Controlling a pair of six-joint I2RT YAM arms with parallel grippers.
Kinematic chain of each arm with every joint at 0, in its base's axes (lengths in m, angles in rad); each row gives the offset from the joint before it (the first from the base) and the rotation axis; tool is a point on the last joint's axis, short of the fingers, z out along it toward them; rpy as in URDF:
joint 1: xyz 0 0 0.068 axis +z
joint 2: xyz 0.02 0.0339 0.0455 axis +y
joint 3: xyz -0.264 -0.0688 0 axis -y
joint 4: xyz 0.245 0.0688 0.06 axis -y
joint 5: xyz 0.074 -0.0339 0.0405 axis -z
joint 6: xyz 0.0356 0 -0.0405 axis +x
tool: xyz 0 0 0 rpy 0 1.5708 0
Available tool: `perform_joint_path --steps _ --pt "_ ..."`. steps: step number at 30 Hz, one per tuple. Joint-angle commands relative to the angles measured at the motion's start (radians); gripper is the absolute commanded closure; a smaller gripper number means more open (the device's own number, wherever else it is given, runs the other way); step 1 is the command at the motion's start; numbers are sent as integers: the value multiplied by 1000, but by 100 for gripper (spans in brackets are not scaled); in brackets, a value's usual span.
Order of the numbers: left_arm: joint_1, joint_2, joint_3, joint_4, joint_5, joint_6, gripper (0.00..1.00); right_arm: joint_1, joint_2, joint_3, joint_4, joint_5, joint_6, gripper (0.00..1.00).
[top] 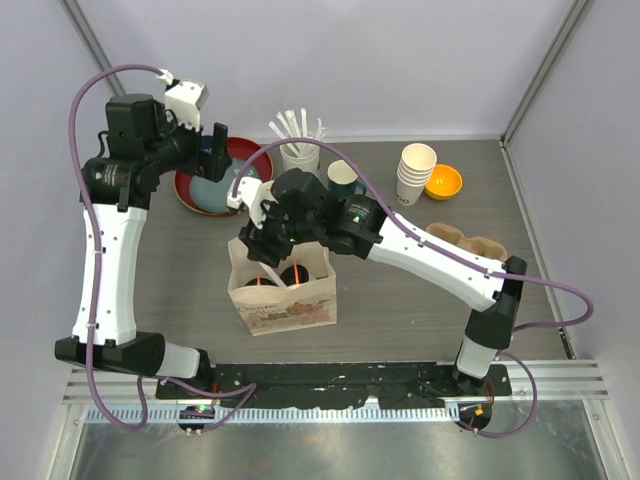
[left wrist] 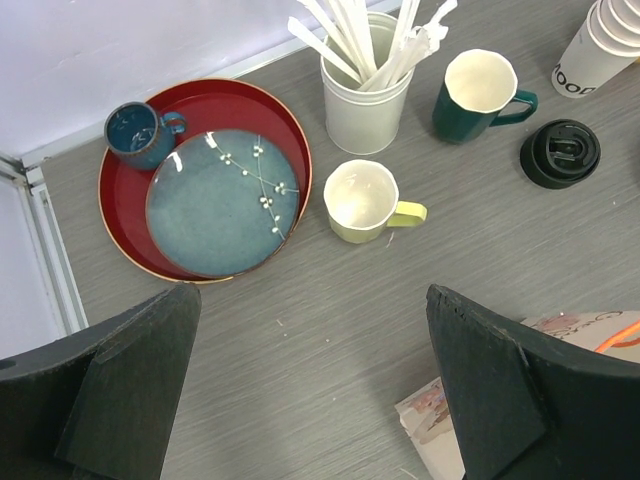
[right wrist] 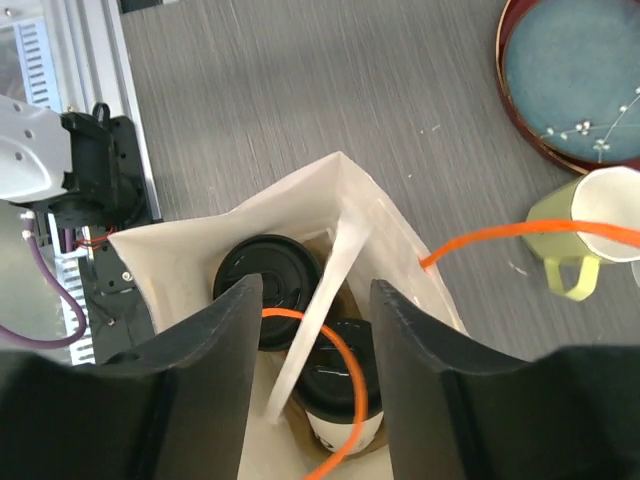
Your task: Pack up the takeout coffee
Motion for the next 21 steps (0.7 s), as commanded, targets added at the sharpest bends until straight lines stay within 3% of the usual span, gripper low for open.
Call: perform_joint_path --steps 1,5,11,13,14,17,21 --pt "5 -4 -24 68 -8 15 0 0 -87 97 -7 16 16 42" --pt "5 16 -33 76 7 21 0 2 -147 89 42 88 16 31" --pt "5 88 -34 129 56 0 2 -38 -281 -4 178 295 22 28" --pt "4 128 -9 158 62 -19 9 -117 -310 -52 235 324 53 28" --pt "2 186 8 166 67 -26 18 -150 -322 -72 255 323 96 29" --pt "-4 281 93 195 108 -63 31 -286 -365 -162 332 308 145 32" --pt "-28 502 263 226 125 -100 40 -411 -379 -254 378 268 185 32"
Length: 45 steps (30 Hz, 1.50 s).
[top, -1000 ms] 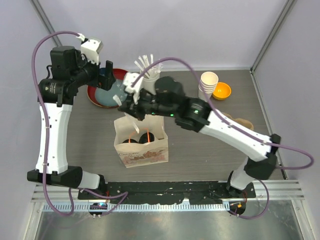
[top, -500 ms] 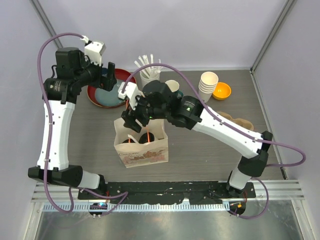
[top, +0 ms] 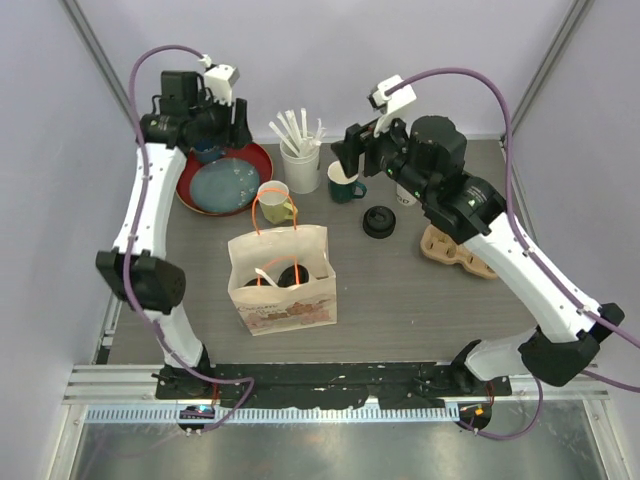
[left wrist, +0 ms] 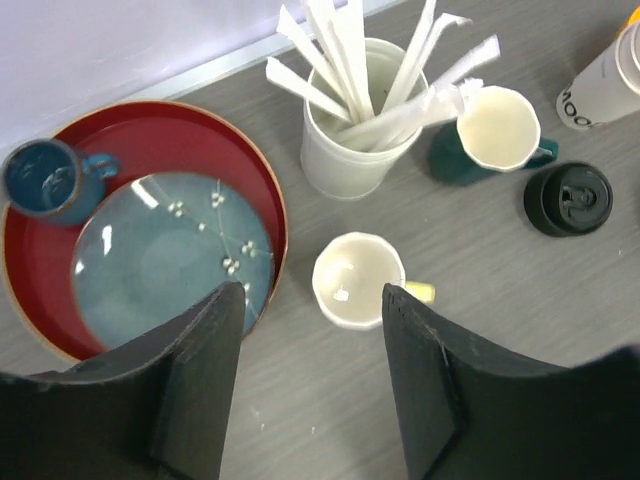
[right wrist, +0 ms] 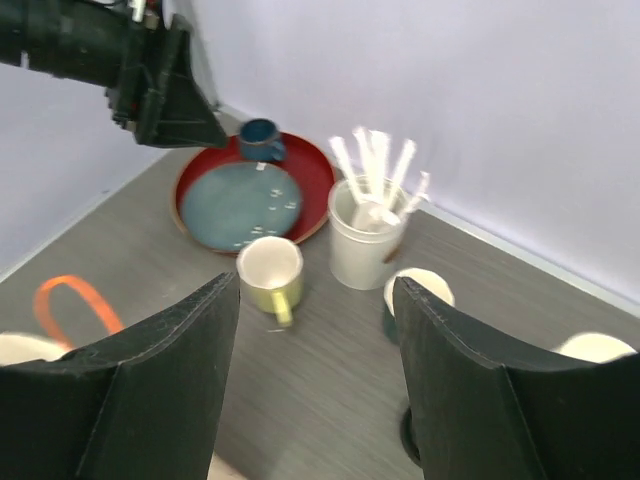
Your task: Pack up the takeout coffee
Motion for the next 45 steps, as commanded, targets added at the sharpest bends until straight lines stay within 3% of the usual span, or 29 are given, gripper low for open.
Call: perform_joint_path --steps 1,4,7,10,22,30,34,45 --pt "-23 179 167 109 39 -65 40 -93 8 -79 108 -14 71 33" --pt "-23 319 259 180 10 -146 38 -140 33 -90 107 -45 74 33" --pt "-23 435 341 239 13 -217 29 -171 50 -90 108 -68 63 33" --pt "-24 521 414 276 33 -283 29 -188 71 -91 107 -71 56 34" --pt "-32 664 488 382 53 -390 43 -229 117 -110 124 -122 49 36" --pt "-38 668 488 350 48 -395 67 -240 83 -122 121 -129 48 36" --pt "-38 649 487 337 15 -390 100 -242 68 -131 122 -132 46 36" --pt "-38 513 471 239 -10 -366 100 -242 24 -143 122 -148 37 36"
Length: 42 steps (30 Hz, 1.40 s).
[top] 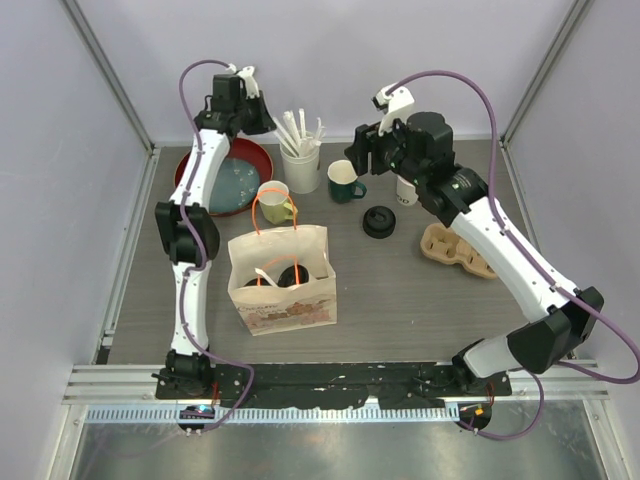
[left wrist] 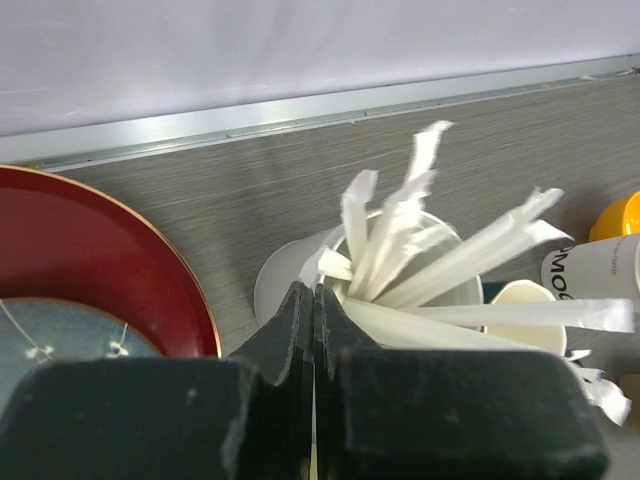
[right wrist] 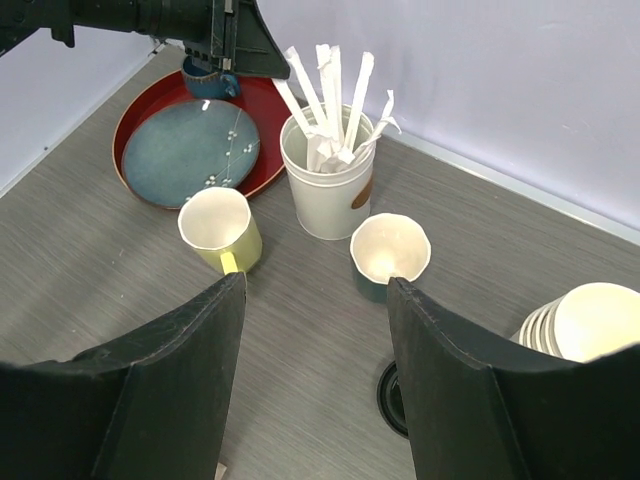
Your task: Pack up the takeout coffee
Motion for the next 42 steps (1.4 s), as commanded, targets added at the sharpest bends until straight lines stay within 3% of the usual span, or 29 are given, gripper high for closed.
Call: perform_joint_path --steps 1,19,32,37,42 --pt "0 -155 25 -21 -11 24 100 -6 -61 1 51 -16 -8 36" --pt "0 -378 -25 -125 -18 162 100 -5 -146 -7 27 -79 16 38" --pt "0 -664 -87 -266 -24 332 100 -2 -164 12 52 -216 0 39" --pt "0 -805 -107 -333 1 380 100 78 -136 73 71 -221 -95 38" --pt "0 -910 -136 -447 116 384 100 254 -61 190 68 -152 -240 32"
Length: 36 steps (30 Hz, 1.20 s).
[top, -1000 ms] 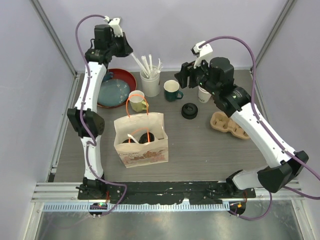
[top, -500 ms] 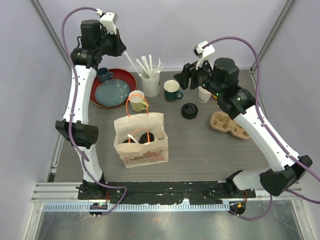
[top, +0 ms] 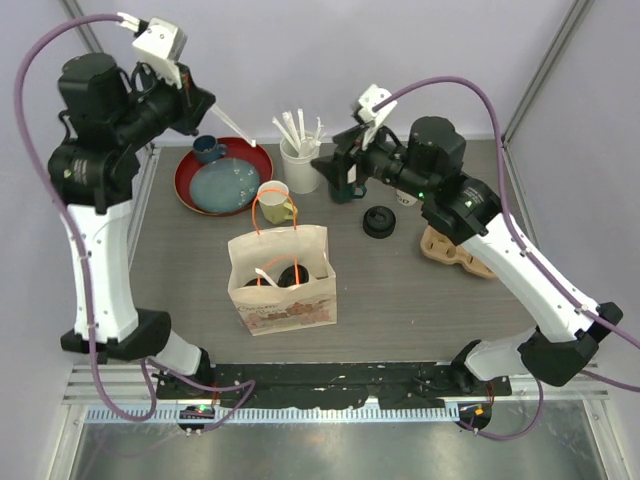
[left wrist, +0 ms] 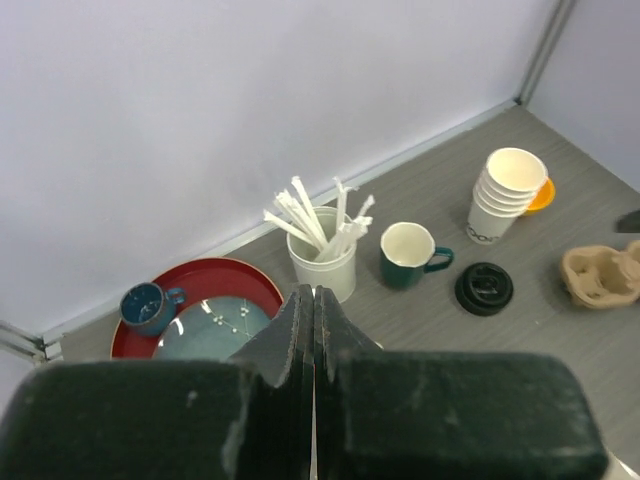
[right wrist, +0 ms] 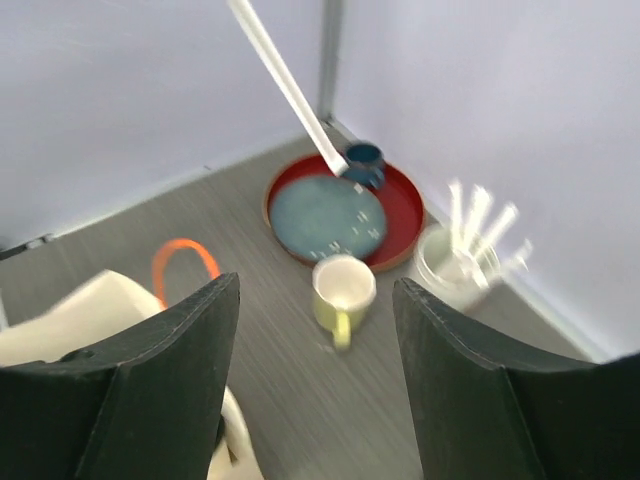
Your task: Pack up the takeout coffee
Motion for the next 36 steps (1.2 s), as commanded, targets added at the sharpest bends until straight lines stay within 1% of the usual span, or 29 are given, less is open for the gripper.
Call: perform_joint_path --steps 1,4,8,13,16,19,20,22,23,24,26,27,28,29,30,31,32,34,36 --pt "0 -85 -26 -140 121 30 100 166 49 133 64 30 -157 31" --pt "0 -129 -52 -190 177 33 100 231 107 207 81 45 -180 30" --pt "0 -168 -71 -213 244 16 100 280 194 290 133 39 -185 28" --pt "0 -185 -68 -223 306 -11 100 311 321 406 119 -28 -182 28" --pt "0 -186 -59 -230 332 -17 100 323 374 503 109 -19 -186 29" --pt "0 -188 -49 -233 359 -28 100 325 440 584 70 -12 -198 48" --pt "0 -186 -46 -234 361 -28 100 325 457 598 44 -13 -202 61" --pt "0 -186 -37 -240 359 -24 100 323 458 598 37 11 -206 78" --pt "0 -188 -36 -242 355 -21 100 325 443 588 47 30 -209 96" --pt "0 -188 -32 -243 347 -16 100 325 432 574 56 69 -209 99" --pt "0 -185 -31 -236 324 -13 100 325 402 523 92 132 -215 99" --pt "0 -185 -32 -230 269 -16 79 325 374 508 104 172 -218 99" --pt "0 -188 -34 -211 234 -21 56 325 359 485 121 286 -226 99" --pt "0 -186 -40 -202 194 -22 4 325 343 476 132 338 -244 99" --pt "0 -186 -42 -193 136 -22 0 325 311 466 142 396 -254 99" --pt "0 -185 -45 -184 111 -21 0 323 294 450 162 487 -264 99" --pt "0 -186 -52 -179 96 -18 0 325 277 440 171 531 -281 99" --pt "0 -189 -74 -153 44 -14 0 325 219 414 178 589 -298 99" --pt "1 -199 -135 -133 -21 -10 0 325 157 381 152 571 -300 99"
